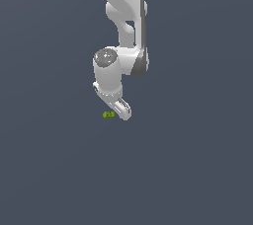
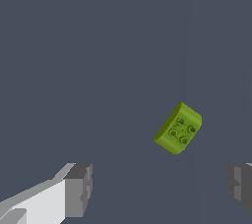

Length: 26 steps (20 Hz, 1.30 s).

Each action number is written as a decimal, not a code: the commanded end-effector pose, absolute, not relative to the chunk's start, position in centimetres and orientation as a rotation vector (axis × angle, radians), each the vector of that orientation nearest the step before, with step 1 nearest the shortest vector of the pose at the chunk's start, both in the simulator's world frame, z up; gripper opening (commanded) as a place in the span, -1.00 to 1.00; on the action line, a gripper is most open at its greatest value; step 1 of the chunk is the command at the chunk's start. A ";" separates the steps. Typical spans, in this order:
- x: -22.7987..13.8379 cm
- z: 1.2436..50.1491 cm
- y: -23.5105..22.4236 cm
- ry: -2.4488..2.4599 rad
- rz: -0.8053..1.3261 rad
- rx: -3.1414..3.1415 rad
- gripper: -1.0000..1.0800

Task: Pick up the object and move it to a goal position.

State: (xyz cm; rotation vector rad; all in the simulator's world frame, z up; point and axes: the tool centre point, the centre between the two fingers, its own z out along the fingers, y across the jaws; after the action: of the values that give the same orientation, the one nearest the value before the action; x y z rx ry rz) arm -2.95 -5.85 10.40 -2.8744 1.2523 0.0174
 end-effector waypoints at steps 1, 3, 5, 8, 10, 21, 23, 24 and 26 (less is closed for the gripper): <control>-3.3 9.8 -6.3 1.375 0.017 -2.817 0.92; -3.6 9.3 -6.7 1.470 0.017 -2.768 0.92; -4.0 8.8 -7.1 1.564 0.016 -2.717 0.92; -4.5 8.1 -7.7 1.698 0.013 -2.636 0.92; -4.8 7.7 -8.1 1.776 0.011 -2.585 0.92; -5.8 6.4 -9.3 2.031 0.001 -2.396 0.92; -5.9 6.3 -9.4 2.048 0.001 -2.382 0.92; -5.9 6.3 -9.5 2.054 0.000 -2.377 0.92; -5.9 6.2 -9.5 2.058 0.000 -2.374 0.92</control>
State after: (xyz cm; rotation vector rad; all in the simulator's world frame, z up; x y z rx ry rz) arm -5.92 -9.46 6.27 -2.3796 2.0512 0.0007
